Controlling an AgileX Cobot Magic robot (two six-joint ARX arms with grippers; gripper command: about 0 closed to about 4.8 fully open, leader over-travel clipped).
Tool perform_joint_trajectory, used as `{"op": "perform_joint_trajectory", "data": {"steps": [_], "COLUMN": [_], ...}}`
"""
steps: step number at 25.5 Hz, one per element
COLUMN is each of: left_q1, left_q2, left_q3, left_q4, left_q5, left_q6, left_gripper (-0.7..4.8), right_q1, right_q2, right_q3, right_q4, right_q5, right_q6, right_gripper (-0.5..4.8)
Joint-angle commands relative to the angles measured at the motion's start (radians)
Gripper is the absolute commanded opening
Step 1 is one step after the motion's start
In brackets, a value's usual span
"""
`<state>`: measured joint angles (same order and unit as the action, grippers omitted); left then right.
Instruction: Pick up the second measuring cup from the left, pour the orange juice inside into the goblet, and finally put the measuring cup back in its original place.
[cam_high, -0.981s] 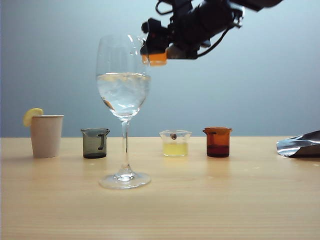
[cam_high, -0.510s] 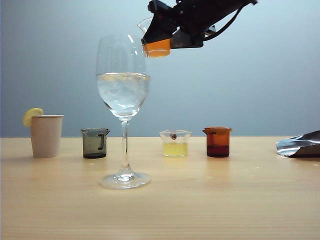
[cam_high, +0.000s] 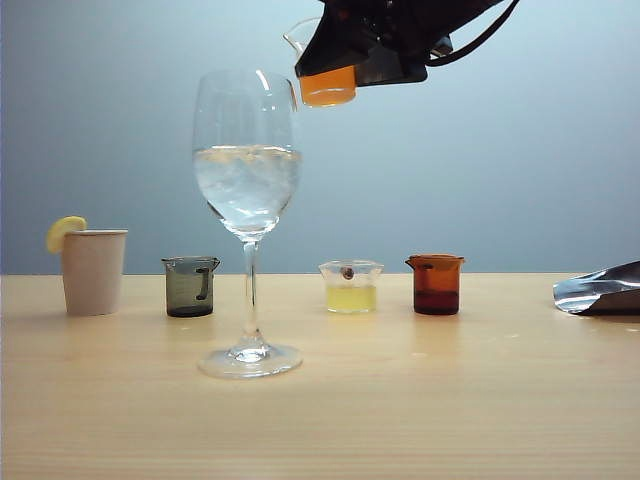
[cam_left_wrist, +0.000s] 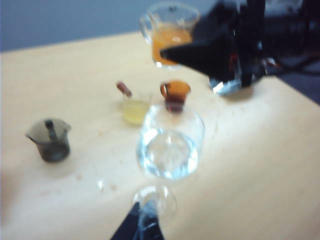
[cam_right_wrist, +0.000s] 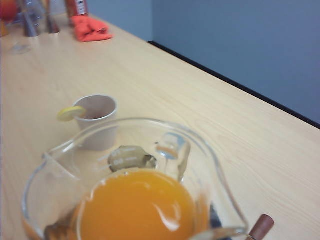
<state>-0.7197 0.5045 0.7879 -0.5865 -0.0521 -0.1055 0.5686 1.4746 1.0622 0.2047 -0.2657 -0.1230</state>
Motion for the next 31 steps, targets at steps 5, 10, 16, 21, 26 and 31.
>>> {"op": "perform_joint_trajectory", "data": {"steps": [5,10,16,21,26,31], "left_q1": [-0.002,-0.002,-0.002,-0.002,-0.002,-0.002], "left_q2": [0.167,0.224,0.237,0.237,0.238,0.238], "left_q3": [0.136,0.15,0.15,0.16,0.159,0.159], "left_q4": [-0.104,-0.093,-0.077,-0.053,-0.051,-0.051], "left_q5": [0.03,0.031,0.041,0.041,0.041,0.041], "left_q6": [-0.001,0.0,-0.001,0.0,0.0,0.0], "left_gripper": [-0.06,-0.06,-0.06,-0.06,-0.06,-0.06], "right_q1": [0.009,0.031,0.039,0.039,0.039,0.049], "right_q2": [-0.039,-0.06,-0.085,-0.117,-0.121,-0.122], "right_q3": [0.004,0.004,0.004,0.004,0.004,0.004], "right_q4": [-0.043,-0.091,-0.122,-0.157,-0.159,-0.176], "right_q5": [-0.029,-0.026,-0.026,-0.026,-0.026,-0.029], "right_q6": [-0.059,-0.122,-0.155,-0.2,-0.2,-0.233], "right_gripper": [2.19,2.19,2.19,2.09,2.09,2.09]}}
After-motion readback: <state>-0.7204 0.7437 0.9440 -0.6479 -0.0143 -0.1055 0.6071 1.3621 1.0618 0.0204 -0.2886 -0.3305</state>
